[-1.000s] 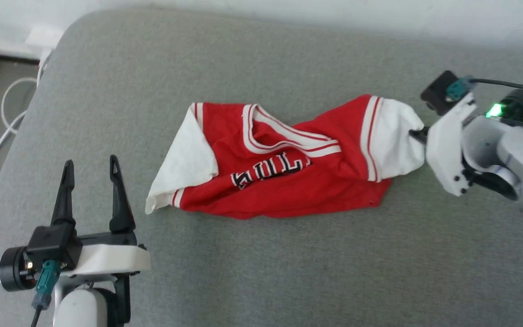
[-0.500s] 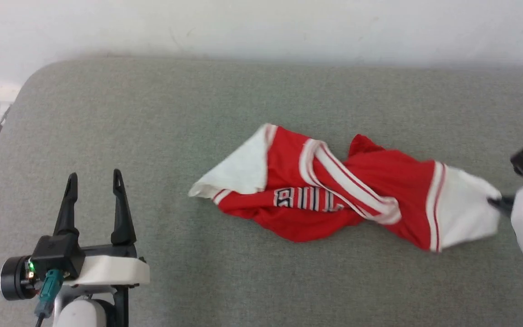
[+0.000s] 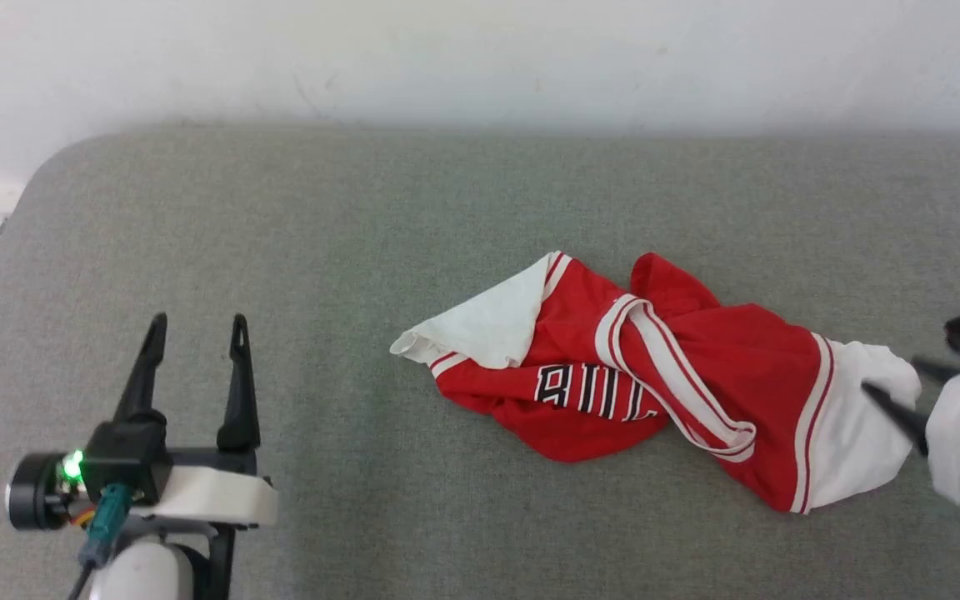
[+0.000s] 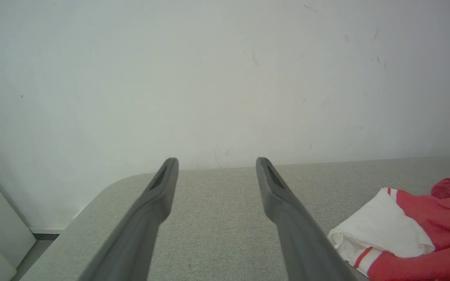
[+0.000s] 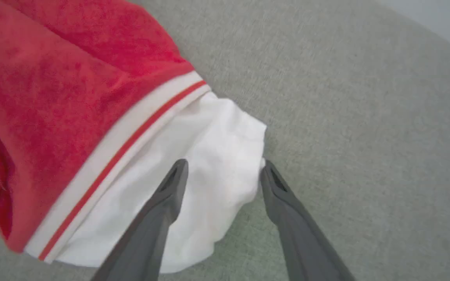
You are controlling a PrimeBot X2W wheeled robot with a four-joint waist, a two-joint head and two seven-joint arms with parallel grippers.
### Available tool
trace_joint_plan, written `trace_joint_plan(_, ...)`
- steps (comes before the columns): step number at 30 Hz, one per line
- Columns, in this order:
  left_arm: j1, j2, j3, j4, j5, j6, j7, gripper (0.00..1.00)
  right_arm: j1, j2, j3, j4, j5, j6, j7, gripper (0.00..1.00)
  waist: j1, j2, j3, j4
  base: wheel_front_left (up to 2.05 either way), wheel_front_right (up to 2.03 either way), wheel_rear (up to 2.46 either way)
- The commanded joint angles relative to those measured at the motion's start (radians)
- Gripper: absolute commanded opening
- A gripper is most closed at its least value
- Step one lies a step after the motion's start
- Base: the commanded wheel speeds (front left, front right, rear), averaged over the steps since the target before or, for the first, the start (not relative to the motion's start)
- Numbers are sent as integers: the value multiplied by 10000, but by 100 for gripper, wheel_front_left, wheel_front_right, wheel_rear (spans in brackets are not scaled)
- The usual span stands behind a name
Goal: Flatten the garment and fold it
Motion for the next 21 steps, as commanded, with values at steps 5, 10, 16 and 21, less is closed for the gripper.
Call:
trace_joint_plan(5,-855,699,-276,177,257,-439,-47,100,95,49,-1518,-1,-917,-7,-2003,100,1,0,-376,-350,0,0,0)
trace_joint_plan(10,-1890,1334,-860,952,170,-843,234,100,602,669,-3838,-320,-2405,-7,-2825,100,1,0,-433,-617,0,0,0)
trace_joint_plan(16,-3244,1980,-2213,1465,-459,-1017,1697,100,2634,2430,-7977,-2668,-4945,-7,-2867,100,1,0,-301,-874,0,0,0)
trace_joint_plan(21,-4398,2888,-4377,1670,-1846,-1026,3256,100,4569,4181,-10136,-4922,-6736,-7,-2869,100,1,0,-112,-1056,0,0,0)
